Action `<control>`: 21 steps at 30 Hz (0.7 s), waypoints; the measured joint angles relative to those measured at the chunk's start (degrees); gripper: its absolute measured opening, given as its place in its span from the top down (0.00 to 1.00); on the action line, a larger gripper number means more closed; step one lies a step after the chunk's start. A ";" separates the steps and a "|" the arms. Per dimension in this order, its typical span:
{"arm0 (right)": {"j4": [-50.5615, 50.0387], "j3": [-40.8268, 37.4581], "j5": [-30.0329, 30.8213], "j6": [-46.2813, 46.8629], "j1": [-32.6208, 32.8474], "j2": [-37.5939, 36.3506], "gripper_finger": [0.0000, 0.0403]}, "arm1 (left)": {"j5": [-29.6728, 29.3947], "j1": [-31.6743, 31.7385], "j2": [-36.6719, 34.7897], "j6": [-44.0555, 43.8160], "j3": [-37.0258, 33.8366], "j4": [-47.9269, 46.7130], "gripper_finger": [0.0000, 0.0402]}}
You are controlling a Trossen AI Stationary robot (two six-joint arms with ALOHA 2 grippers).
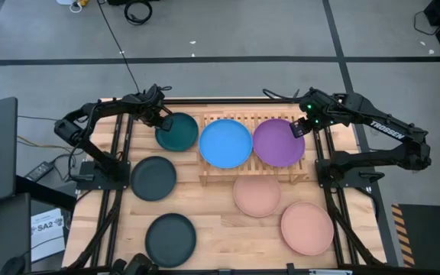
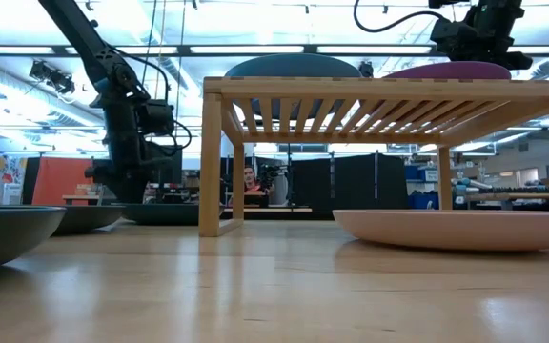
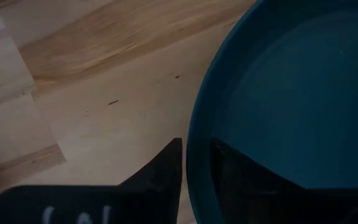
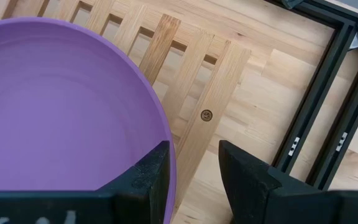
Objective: Place and stack plates onto a shelf
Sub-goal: Stack the green plate on top of the purple plate on the shelf
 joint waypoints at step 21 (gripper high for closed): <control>0.00 0.00 0.00 0.00 0.01 0.00 0.64 | 0.32 -0.02 -0.13 -0.25 0.18 2.84 0.96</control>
